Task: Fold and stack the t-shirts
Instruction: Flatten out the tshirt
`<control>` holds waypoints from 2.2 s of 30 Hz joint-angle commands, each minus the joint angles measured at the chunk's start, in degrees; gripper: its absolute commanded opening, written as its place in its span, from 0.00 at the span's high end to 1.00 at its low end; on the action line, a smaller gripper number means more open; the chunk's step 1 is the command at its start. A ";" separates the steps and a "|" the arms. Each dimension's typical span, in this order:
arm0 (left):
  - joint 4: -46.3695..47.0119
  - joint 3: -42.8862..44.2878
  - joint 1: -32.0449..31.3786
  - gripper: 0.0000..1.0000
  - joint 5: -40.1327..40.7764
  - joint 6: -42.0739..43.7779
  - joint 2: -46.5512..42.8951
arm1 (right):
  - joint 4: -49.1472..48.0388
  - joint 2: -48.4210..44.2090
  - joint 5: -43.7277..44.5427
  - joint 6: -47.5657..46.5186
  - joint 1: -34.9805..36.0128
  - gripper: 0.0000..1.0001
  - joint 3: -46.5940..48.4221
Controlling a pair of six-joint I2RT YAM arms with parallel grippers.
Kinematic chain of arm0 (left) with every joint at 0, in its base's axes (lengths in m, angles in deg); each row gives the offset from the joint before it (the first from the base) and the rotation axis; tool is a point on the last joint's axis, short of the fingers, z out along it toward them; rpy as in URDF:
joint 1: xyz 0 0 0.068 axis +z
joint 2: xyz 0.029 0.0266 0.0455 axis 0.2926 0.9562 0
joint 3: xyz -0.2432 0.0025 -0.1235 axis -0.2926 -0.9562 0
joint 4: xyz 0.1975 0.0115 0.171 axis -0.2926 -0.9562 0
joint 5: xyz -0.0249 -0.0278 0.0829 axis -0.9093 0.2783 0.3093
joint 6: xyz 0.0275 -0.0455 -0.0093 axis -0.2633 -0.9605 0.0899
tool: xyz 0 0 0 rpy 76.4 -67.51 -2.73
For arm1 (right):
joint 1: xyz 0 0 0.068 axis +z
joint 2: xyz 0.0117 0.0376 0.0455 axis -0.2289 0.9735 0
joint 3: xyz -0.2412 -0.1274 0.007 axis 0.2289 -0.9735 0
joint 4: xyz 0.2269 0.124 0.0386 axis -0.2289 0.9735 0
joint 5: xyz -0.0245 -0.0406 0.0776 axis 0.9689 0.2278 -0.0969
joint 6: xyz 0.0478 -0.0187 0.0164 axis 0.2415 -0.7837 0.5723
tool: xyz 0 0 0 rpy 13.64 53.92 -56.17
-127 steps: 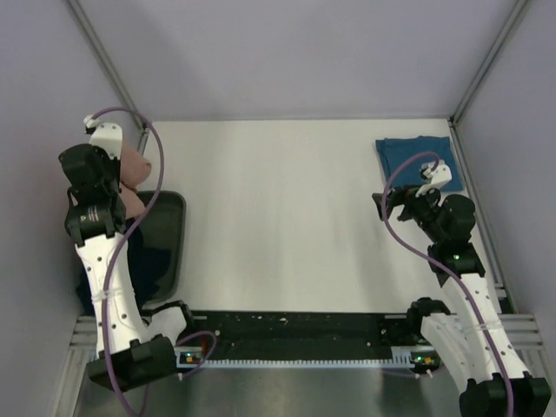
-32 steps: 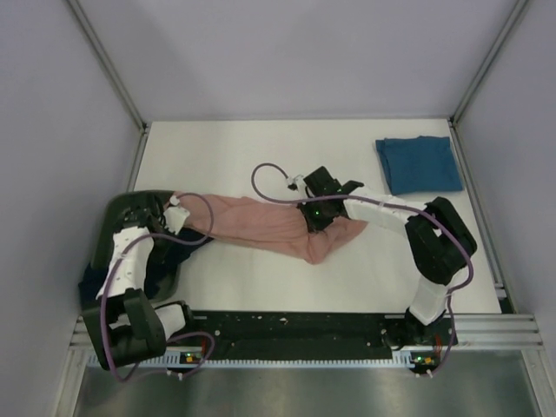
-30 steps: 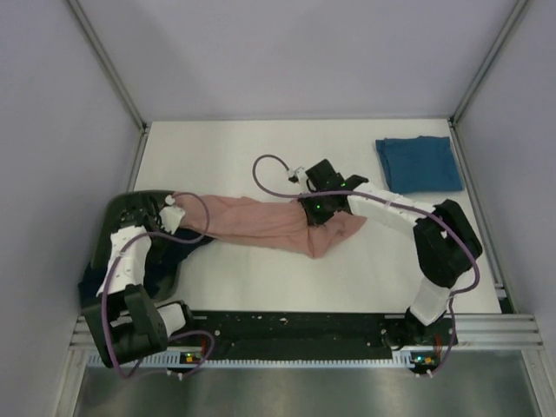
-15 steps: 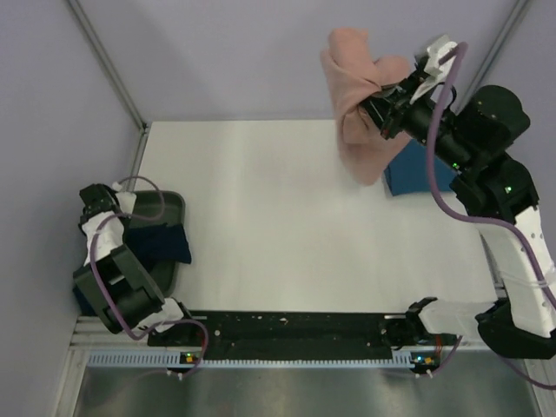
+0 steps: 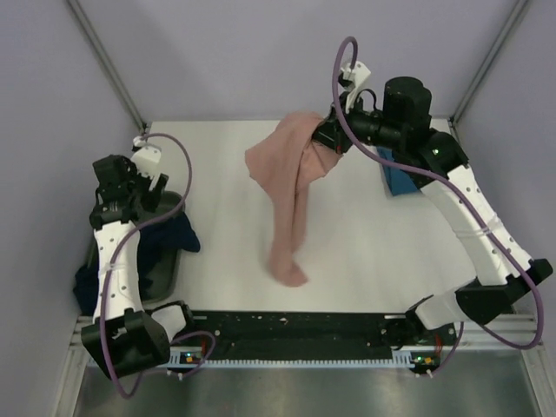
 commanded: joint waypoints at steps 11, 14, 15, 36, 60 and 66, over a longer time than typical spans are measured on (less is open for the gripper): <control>-8.09 0.36 -14.84 0.02 -12.94 -2.30 -3.15 | -3.66 -0.81 5.08 1.48 -25.95 0.60 -29.80; -10.90 -0.35 -18.01 0.02 -14.08 -0.37 -2.45 | -1.56 5.09 11.86 4.94 -31.43 0.49 -29.28; -12.39 -0.44 -18.28 0.02 -14.43 0.25 -2.01 | -1.03 4.84 12.74 4.24 -31.00 0.45 -29.11; -9.68 -1.50 -3.01 0.01 -15.30 -13.99 -0.25 | -8.24 36.28 6.07 -31.43 25.24 0.31 -10.22; -11.96 -2.81 -4.92 0.02 -24.99 -5.11 -2.54 | 15.50 6.07 24.87 -19.06 12.55 1.00 -43.26; -11.88 -2.20 -5.10 0.02 -24.90 -5.64 -2.62 | 13.13 8.26 34.47 -20.55 7.05 1.00 -28.01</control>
